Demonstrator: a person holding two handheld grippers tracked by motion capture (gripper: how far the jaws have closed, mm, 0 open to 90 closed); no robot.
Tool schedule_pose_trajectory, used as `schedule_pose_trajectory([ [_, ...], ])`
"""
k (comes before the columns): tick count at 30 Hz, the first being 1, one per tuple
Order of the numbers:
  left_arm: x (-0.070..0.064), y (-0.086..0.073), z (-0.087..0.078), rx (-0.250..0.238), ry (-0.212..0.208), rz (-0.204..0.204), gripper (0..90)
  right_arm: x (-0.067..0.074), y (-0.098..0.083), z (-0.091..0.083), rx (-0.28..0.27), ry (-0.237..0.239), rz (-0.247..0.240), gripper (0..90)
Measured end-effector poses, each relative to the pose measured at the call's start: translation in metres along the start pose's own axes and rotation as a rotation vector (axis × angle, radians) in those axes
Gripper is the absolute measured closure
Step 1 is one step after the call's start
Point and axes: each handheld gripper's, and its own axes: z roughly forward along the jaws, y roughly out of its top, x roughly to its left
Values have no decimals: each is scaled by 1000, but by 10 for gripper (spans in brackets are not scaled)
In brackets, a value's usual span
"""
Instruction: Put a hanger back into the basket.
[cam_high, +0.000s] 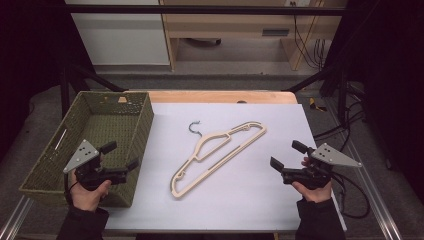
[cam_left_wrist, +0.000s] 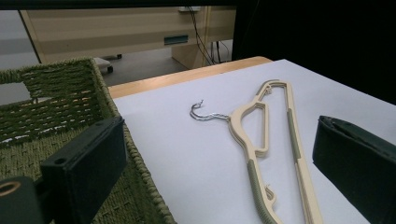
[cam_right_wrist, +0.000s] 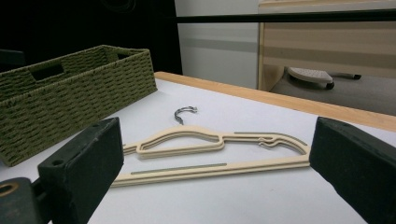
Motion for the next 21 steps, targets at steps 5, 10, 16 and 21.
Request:
schedule_pose_trajectory([
  [5, -8, 5, 2, 12, 6, 9, 31, 0, 0, 0, -1, 2, 0, 36],
  [10, -17, 10, 7, 31, -1, 28, 32, 1, 0, 1, 8, 1, 4, 37],
  [16, -32, 13, 20, 42, -30, 54, 46, 2, -1, 4, 25, 8, -5, 38],
  [21, -45, 13, 36, 78, -51, 53, 54, 3, -1, 5, 24, 9, 0, 39],
])
